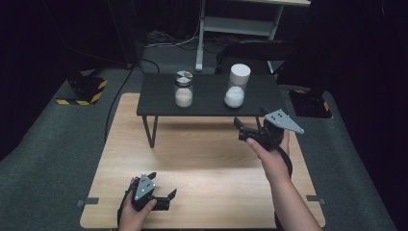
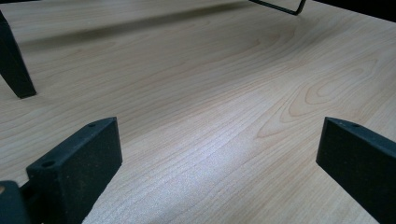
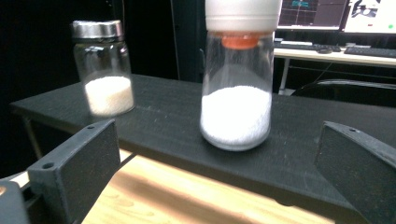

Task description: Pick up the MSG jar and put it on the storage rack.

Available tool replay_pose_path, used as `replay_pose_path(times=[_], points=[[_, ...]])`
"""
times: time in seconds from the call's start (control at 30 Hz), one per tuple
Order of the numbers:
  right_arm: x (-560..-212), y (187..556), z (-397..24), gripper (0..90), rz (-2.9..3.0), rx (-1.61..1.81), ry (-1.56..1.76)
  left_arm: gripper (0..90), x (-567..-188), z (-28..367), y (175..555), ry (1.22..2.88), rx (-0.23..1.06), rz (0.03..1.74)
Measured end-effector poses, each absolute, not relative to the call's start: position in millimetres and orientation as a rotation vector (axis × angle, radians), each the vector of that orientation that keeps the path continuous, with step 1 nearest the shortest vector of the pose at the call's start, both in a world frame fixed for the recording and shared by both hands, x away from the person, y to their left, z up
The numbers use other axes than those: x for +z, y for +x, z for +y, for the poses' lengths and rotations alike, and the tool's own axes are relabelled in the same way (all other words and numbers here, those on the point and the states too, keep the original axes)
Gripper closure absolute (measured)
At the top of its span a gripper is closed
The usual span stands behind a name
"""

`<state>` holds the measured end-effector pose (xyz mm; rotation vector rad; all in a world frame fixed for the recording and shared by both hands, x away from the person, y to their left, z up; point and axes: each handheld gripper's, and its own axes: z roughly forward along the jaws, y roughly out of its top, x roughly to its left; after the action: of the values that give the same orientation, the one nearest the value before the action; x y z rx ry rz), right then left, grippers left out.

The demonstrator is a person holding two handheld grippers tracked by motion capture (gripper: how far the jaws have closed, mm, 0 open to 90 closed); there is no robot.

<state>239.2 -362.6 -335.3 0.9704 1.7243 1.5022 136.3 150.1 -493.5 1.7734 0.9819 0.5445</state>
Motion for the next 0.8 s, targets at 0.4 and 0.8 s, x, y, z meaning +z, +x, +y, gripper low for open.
replay_pose_path(times=[0.4, 0.8], points=[[-364.4, 216.0, -377.5, 0.0, 1.752, 1.503, 0.937, 0.3, -494.9, 150.6, 135.3, 1.763, 0.546, 0.98], [-398.5, 198.6, -392.9, 0.0, 1.78, 1.506, 0.96, 0.3, -494.9, 150.3, 134.8, 1.763, 0.549, 0.979]])
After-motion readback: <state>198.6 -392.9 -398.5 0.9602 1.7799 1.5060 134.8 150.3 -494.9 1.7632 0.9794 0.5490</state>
